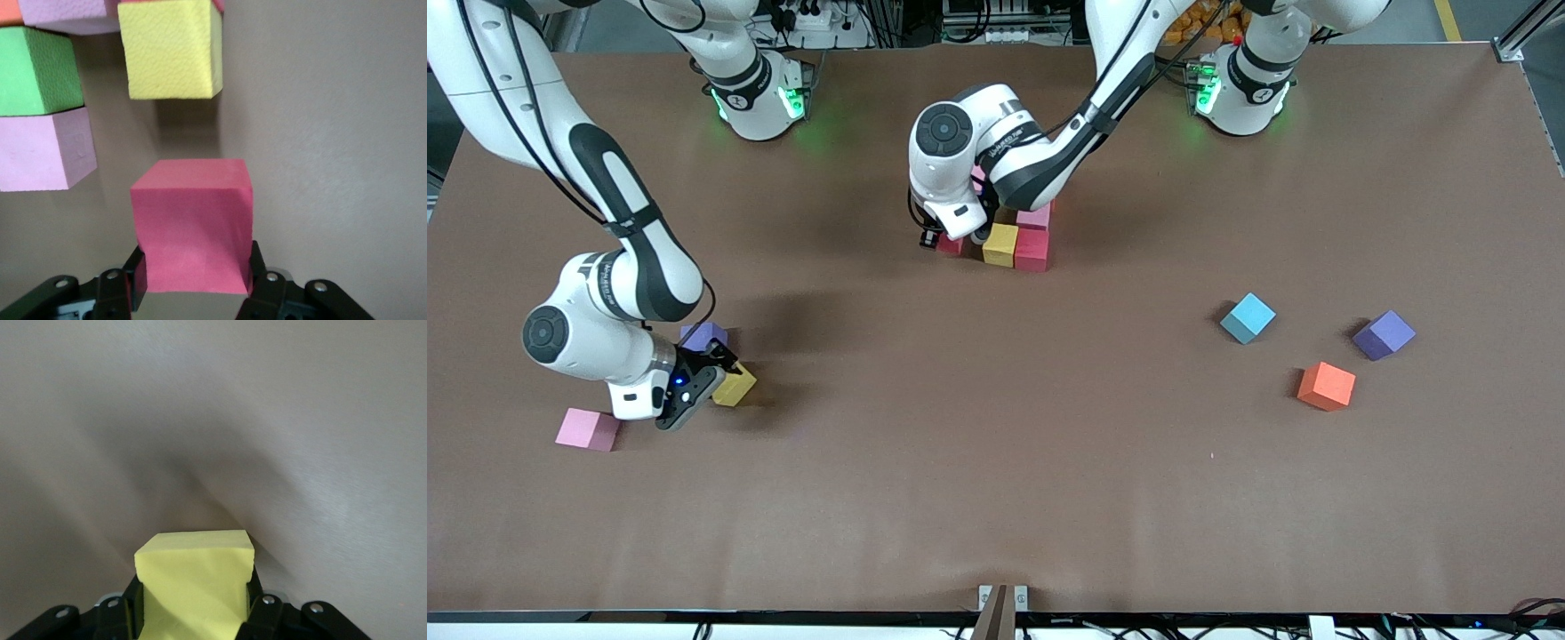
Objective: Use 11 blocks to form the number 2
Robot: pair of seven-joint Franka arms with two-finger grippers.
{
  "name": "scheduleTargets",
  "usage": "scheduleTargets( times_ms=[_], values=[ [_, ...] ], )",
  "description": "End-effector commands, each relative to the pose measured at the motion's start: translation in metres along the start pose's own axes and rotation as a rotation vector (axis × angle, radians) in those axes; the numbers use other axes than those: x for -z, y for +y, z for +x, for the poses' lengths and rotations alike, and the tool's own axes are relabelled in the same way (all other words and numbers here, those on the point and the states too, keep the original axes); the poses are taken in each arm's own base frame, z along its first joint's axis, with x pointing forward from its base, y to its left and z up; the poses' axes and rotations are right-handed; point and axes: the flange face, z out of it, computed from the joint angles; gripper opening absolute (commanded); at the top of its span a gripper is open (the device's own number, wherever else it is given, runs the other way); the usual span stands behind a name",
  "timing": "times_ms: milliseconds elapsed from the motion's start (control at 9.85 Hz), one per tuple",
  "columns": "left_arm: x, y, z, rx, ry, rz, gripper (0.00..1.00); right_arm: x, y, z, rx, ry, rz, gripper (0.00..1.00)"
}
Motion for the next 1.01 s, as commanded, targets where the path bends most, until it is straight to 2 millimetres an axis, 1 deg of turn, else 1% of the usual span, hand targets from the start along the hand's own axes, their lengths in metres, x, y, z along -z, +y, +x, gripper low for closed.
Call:
scheduleTargets(
  times_ms=[0, 101, 203, 304, 507, 609, 812, 913],
  values=[
    [-0.009, -0.011, -0.004, 0.001, 0.006, -0.017, 0.0, 0.016, -0.038, 0.026, -0.095, -0.027, 0.003, 0.38],
    [-0.01, -0.011, -0.002, 0.021, 0.015, -0.038, 0.0, 0.019, -0.052, 0.036, -0.146, -0.031, 0.001, 0.38],
    [-0.012, -0.016, -0.004, 0.044, 0.025, -0.048, 0.0, 0.02, -0.067, 0.048, -0.173, -0.031, -0.005, 0.38],
    [-0.014, -0.016, -0.002, 0.063, 0.026, -0.051, 0.0, 0.019, -0.078, 0.056, -0.196, -0.033, -0.005, 0.38],
    [-0.013, -0.016, -0.001, 0.096, 0.016, -0.066, 0.0, 0.019, -0.095, 0.071, -0.226, -0.026, -0.014, 0.38],
    [-0.018, -0.021, 0.0, 0.087, 0.027, -0.063, 0.0, 0.016, -0.102, 0.075, -0.248, -0.028, -0.013, 0.38],
    [-0.026, -0.036, 0.009, 0.039, 0.054, -0.075, 0.0, 0.013, -0.12, 0.088, -0.316, -0.03, -0.015, 0.38],
    [-0.024, -0.036, 0.014, 0.043, 0.048, -0.082, 0.0, 0.012, -0.126, 0.093, -0.343, -0.028, -0.015, 0.38]
  ],
)
